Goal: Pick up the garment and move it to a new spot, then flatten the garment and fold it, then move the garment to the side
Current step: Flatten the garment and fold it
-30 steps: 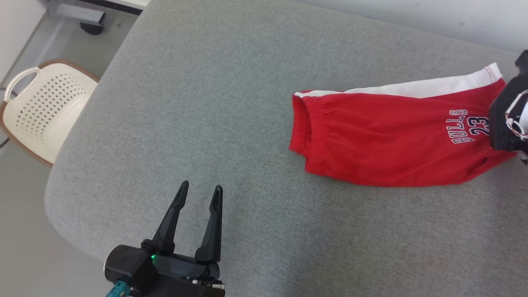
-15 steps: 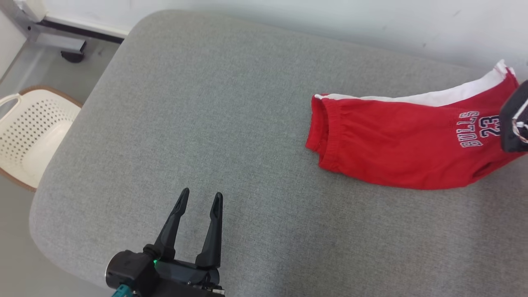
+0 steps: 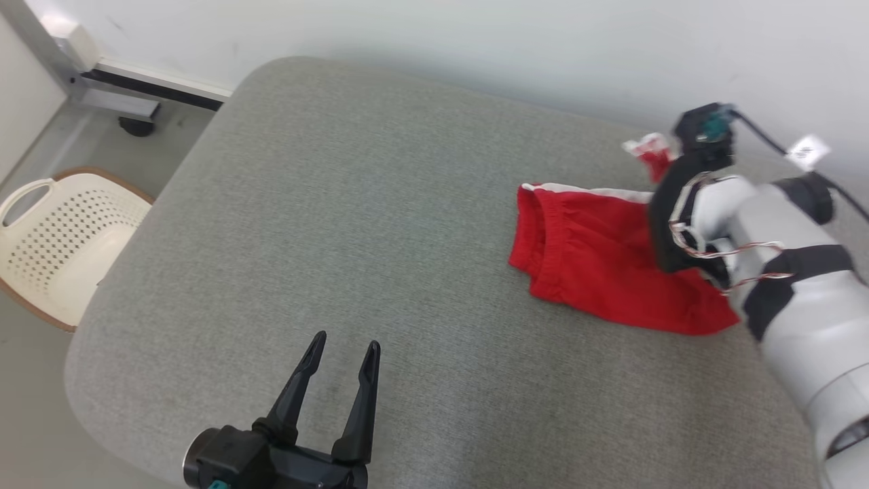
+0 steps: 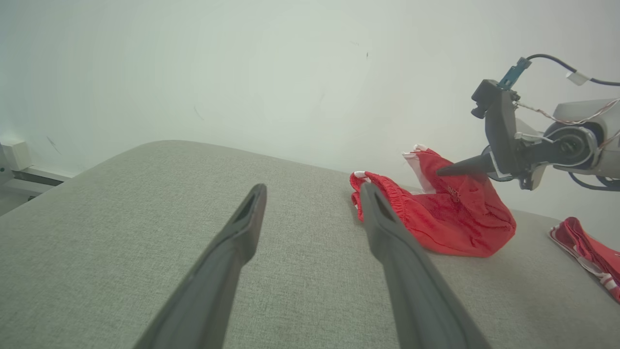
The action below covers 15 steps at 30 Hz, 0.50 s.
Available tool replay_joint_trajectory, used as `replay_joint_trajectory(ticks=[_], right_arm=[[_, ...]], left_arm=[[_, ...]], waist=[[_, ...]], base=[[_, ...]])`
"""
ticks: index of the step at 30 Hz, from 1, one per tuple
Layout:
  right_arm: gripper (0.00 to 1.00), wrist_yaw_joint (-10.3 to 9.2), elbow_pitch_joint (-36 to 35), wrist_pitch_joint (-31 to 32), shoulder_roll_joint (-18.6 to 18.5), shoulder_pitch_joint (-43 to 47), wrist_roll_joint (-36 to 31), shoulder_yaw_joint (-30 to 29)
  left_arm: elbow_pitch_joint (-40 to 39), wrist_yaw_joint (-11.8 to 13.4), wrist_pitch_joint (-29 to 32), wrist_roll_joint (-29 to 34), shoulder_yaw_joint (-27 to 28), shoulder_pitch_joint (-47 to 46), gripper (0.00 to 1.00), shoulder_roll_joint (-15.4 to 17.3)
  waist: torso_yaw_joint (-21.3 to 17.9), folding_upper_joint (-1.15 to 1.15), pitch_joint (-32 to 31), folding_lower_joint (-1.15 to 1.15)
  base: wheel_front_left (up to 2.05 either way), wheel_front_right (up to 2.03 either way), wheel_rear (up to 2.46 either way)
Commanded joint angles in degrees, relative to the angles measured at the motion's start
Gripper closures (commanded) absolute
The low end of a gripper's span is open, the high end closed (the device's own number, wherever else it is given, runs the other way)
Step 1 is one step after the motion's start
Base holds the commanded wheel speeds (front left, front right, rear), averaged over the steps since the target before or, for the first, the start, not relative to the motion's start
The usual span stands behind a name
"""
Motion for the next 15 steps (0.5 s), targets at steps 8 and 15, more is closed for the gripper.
replay_joint_trajectory(ticks=[8,15], right_arm=[[1.0,-0.14,-0.32,1.52,5.42,1.48,-0.55,0.36],[0.0,-0.14,1.44,0.59,7.56,2.34,-0.12,-1.24]], left_arm=[[0.67,0.02,0.03,-0.68,-1.51,0.89,0.0,0.0],[1.34,0.03,-0.03,-1.0,-2.32,0.45,0.0,-0.29]], waist=[[3.44,0.0,-0.84,0.0],[5.58,0.0,-0.8,0.0]], base=[[0.0,0.0,0.0],[0.0,0.0,0.0]])
